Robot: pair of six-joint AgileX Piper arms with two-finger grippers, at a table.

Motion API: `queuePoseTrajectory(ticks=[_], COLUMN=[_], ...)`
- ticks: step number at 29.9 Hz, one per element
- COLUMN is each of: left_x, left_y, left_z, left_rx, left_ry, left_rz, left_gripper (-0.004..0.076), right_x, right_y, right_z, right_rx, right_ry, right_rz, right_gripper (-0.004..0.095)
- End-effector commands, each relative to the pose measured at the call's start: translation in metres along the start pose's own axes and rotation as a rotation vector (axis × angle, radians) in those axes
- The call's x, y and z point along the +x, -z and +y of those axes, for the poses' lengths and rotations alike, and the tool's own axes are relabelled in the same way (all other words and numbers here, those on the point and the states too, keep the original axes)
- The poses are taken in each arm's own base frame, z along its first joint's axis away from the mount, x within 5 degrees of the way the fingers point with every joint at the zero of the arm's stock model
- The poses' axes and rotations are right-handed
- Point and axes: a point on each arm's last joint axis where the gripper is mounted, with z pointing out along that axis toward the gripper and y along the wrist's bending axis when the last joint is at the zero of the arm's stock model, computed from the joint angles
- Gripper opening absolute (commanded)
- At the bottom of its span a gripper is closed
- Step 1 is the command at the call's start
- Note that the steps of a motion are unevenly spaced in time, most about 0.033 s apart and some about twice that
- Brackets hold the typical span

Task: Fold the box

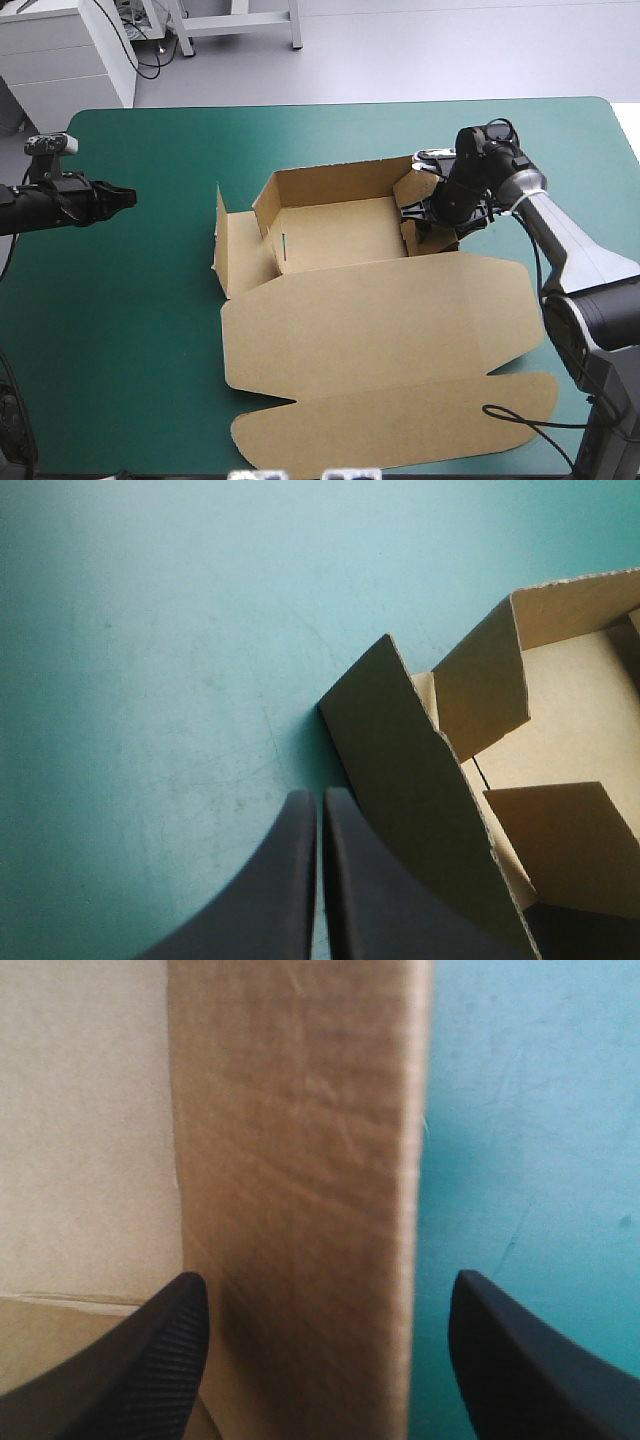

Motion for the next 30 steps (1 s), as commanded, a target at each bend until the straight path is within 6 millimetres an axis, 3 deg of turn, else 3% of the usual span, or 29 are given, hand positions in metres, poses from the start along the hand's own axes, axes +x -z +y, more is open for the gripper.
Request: queuePoseTrajectory(ticks=[1,6,8,12,23,26,30], left_x=[-0.012,-0.012,-0.012,-0.011,-0.011,-0.011,-0.013], left_y=[0.013,0.013,0.013,0.013,0.013,0.011,0.01], left_z=[-0.013,-0.014,-0.014,-0.014,-0.015,-0.018,-0.019], left_rx=[0.022,0.025,0.025,0.03,0.037,0.046,0.051], left_ry=[-0.005,-0.005,-0.005,-0.006,-0.006,0.003,0.031], left_rz=[-0.085,-0.082,-0.082,-0.078,-0.071,-0.066,-0.084], left_gripper=[0.0006,0.0006,0.0006,0.0006,0.0006,0.0006,0.0006], right_x=[0.002,0.002,0.002,0.002,-0.004,0.002,0.02], right_y=[0.026,0.026,0.026,0.026,0.053,0.073,0.118], right_z=[0.001,0.001,0.0,-0.001,0.008,0.008,0.005], right_rx=[0.043,0.052,0.058,0.077,0.006,0.024,0.061], right_ry=[0.012,0.021,0.04,0.081,0.117,0.128,0.16], right_rz=[-0.061,-0.062,-0.062,-0.062,-0.148,-0.194,-0.303], right_gripper=[0.0579,0.0492,0.0364,0.0003,-0.0008,-0.0008,-0.0015])
